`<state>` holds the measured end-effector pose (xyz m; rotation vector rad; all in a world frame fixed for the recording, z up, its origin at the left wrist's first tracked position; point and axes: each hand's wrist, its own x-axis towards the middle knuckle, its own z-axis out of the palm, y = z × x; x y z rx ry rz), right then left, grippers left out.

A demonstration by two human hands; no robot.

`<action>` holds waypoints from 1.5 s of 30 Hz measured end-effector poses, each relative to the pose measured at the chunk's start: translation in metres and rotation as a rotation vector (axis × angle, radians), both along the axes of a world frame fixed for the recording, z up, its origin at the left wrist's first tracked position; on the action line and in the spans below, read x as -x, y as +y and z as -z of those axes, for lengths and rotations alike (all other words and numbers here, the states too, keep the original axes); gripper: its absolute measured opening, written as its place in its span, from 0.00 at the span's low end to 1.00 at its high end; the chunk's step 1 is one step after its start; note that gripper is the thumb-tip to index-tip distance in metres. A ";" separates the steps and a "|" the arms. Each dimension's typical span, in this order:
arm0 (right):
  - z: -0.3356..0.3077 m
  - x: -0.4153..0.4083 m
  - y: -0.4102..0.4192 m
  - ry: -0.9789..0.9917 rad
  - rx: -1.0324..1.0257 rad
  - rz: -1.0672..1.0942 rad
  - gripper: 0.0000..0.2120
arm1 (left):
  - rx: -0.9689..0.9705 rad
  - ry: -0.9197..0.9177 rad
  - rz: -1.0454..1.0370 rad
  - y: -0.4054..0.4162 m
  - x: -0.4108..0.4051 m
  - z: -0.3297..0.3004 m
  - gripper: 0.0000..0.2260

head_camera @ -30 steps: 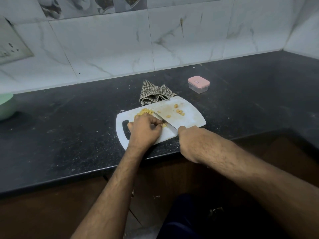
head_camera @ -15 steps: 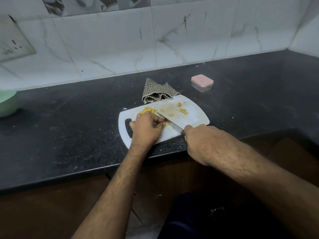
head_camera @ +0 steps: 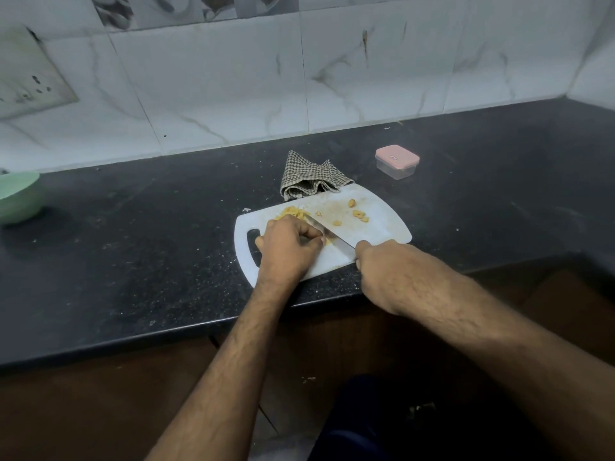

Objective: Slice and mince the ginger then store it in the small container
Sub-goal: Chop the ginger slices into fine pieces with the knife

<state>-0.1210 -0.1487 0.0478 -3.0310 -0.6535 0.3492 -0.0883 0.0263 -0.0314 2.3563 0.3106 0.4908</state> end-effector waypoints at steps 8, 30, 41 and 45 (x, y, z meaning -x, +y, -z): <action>-0.003 0.007 -0.005 -0.011 0.022 -0.023 0.15 | 0.000 -0.014 0.005 0.004 -0.003 0.004 0.16; -0.003 -0.002 -0.009 0.024 0.007 0.030 0.07 | 0.012 -0.018 -0.059 0.000 0.001 -0.001 0.17; -0.014 0.011 -0.004 0.013 0.076 0.023 0.12 | -0.017 0.006 -0.057 0.002 0.000 0.000 0.16; -0.011 0.012 -0.001 0.035 0.074 0.017 0.14 | -0.042 0.025 -0.059 0.001 0.001 -0.003 0.16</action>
